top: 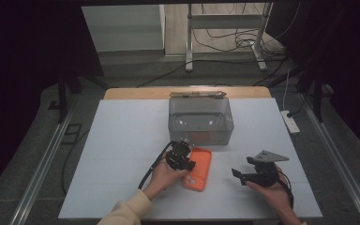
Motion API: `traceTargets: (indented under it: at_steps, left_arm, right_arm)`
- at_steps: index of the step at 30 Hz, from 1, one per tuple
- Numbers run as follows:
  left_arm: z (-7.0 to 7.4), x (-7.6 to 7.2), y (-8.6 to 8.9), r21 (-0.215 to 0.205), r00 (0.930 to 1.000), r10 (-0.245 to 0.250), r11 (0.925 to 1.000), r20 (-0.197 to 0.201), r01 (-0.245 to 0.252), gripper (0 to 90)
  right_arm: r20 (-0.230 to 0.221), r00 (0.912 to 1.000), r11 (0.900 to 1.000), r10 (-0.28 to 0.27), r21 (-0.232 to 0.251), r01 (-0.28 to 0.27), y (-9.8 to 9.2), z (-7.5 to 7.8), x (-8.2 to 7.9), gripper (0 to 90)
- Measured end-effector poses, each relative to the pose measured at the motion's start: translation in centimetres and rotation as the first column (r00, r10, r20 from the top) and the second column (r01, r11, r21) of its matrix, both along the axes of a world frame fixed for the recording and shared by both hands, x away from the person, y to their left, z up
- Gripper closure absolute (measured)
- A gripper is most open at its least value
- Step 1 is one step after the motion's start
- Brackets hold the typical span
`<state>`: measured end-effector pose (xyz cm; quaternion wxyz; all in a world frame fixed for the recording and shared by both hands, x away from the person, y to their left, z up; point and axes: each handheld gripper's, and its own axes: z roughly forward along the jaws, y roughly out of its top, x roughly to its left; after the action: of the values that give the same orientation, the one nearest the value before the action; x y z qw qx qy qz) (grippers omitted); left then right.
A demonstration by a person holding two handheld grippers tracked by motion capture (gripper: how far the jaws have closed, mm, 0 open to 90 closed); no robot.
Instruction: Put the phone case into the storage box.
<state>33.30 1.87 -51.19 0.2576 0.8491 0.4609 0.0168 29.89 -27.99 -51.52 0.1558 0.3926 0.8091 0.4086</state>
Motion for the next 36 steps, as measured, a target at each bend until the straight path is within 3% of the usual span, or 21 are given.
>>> traceTargets:
  at_steps: [10, 24, 36]
  left_arm:
    - [-0.14, 0.26, 0.57, -0.038, 0.9997, 0.013, 0.9992, -0.021, -0.014, 72.4]
    - [-0.07, 0.31, 0.7, -0.031, 0.9995, 0.031, 0.999, -0.009, -0.032, 82.4]
    - [-0.12, 0.43, 0.58, -0.056, 0.9991, 0.037, 0.9977, -0.022, -0.038, 85.5]
  right_arm:
    - [0.0, 1.0, 1.0, 0.0, 0.001, 0.0, 0.0, -0.02, 0.03, 17.6]
    - [-0.001, 1.0, 1.0, -0.002, 0.0, 0.002, -0.03, -0.03, 0.05, 17.6]
    - [0.0, 1.0, 1.0, -0.007, 0.001, 0.007, -0.12, -0.02, 0.09, 17.6]
